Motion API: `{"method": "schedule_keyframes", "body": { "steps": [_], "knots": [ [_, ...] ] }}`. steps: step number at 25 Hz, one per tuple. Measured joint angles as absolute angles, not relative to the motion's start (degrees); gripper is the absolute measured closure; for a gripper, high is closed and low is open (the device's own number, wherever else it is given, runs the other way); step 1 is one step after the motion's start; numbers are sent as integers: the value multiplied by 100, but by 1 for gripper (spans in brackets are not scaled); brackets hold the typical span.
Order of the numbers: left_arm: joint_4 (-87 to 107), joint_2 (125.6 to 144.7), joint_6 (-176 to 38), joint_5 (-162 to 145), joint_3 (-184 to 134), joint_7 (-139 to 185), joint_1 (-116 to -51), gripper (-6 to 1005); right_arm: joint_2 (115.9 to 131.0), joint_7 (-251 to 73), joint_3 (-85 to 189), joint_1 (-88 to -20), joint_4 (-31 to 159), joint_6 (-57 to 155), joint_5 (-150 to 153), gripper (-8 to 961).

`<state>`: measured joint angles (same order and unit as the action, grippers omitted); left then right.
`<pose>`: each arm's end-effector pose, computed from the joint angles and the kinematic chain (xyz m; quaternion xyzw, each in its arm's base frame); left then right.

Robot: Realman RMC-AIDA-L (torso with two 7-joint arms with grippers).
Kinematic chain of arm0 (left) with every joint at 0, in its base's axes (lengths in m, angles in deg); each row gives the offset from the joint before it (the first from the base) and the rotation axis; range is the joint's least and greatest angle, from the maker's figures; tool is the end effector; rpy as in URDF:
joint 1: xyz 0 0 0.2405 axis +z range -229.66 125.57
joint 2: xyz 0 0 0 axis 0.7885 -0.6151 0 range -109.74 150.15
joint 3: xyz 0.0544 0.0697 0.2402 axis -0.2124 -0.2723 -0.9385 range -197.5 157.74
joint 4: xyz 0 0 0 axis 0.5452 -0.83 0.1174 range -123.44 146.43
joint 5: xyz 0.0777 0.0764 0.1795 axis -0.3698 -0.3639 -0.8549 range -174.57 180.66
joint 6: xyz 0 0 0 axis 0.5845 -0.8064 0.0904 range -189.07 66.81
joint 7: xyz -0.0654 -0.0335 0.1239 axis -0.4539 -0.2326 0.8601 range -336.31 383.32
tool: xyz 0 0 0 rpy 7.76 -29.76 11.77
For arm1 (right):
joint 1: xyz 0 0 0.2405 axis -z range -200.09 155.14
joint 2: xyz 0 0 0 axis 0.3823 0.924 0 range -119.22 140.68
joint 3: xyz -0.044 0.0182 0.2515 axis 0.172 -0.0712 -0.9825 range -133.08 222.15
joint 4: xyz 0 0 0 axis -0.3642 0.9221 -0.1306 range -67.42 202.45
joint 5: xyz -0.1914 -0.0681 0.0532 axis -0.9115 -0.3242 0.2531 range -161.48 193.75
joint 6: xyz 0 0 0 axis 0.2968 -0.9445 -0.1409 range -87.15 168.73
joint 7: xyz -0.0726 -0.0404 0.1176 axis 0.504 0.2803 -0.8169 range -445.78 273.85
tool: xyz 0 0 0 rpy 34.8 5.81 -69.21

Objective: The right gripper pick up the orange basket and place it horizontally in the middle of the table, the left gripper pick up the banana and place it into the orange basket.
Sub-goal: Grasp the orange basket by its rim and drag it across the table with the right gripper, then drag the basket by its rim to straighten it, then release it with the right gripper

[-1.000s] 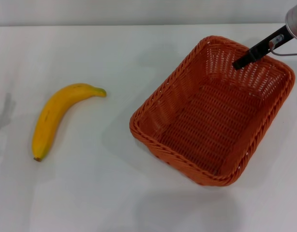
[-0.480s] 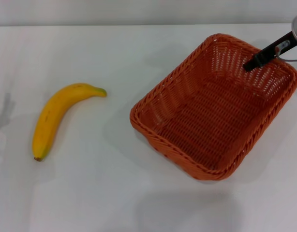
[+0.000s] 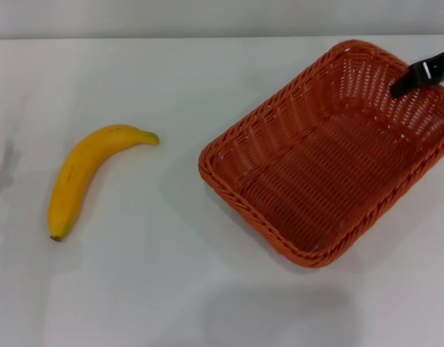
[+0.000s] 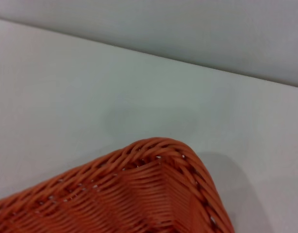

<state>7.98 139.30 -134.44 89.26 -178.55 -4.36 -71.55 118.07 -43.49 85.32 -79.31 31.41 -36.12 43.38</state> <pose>-0.3837 0.2815 0.0181 -0.5590 -0.3705 -0.3779 0.6383 0.2091 0.4591 0.0744 -0.8537 0.4670 -0.0344 0.2278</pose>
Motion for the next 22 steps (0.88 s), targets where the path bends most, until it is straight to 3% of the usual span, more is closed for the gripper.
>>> {"method": "schedule_keyframes", "body": {
  "steps": [7, 12, 18, 20, 22],
  "knots": [
    [799, 13930, -13443, 8930, -17852, -436, -7198, 107, 11516, -4759, 8064, -7918, 3088, -4090, 4397, 778],
    [825, 13926, -13443, 8935, -17849, -436, -7277, 107, 11467, -5227, 7726, -7760, 2842, -4309, 4925, 780],
    [919, 13923, -13443, 8937, -17843, -436, -7356, 107, 11707, -5739, 7719, -7377, 2354, -4287, 5342, 787],
    [944, 13921, -13443, 8936, -17843, -436, -7383, 108, 12026, -6069, 7717, -7041, 1765, -4266, 5567, 787],
    [945, 13920, -13442, 8936, -17843, -436, -7392, 108, 12080, -6141, 7719, -6981, 1667, -4263, 5583, 786]
  ]
}}
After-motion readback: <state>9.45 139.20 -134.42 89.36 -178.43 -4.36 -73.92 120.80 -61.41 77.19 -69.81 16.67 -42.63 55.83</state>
